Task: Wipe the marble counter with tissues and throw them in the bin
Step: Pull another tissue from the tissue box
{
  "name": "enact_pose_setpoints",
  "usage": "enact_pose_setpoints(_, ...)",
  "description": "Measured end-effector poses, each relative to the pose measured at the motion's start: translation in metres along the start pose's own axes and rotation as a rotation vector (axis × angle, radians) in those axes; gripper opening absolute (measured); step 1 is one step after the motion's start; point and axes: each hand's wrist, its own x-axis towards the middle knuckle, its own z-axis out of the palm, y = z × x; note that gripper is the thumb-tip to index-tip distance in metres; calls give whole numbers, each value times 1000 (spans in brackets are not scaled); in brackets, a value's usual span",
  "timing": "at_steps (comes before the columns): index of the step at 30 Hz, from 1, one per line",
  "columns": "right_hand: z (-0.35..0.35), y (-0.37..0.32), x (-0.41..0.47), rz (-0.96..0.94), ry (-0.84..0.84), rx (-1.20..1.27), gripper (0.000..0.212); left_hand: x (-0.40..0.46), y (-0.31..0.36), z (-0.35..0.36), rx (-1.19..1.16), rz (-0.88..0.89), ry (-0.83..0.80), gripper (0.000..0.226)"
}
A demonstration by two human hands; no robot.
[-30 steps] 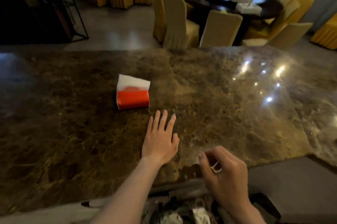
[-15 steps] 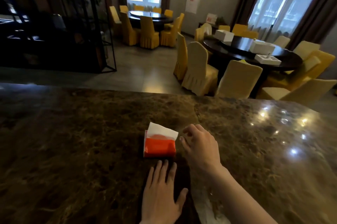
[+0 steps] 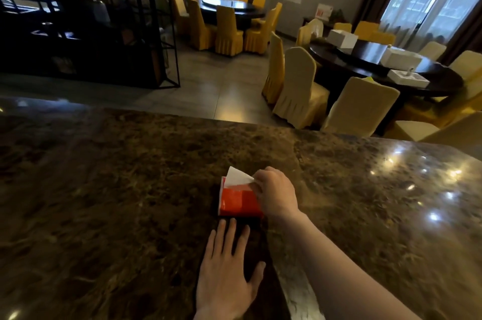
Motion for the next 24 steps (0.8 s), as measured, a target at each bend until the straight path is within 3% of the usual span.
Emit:
enact_pose_setpoints(3, -10, -6, 6, -39, 24, 41, 6, -2, 1, -3, 9, 9, -10, 90)
enact_pose_setpoints(17, -41, -22, 9, 5, 67, 143, 12, -8, 1, -9, 71, 7, -18, 86)
enact_pose_setpoints(24, -48, -21, 1, 94, 58, 337, 16, -11, 3, -17, 31, 4, -2, 87)
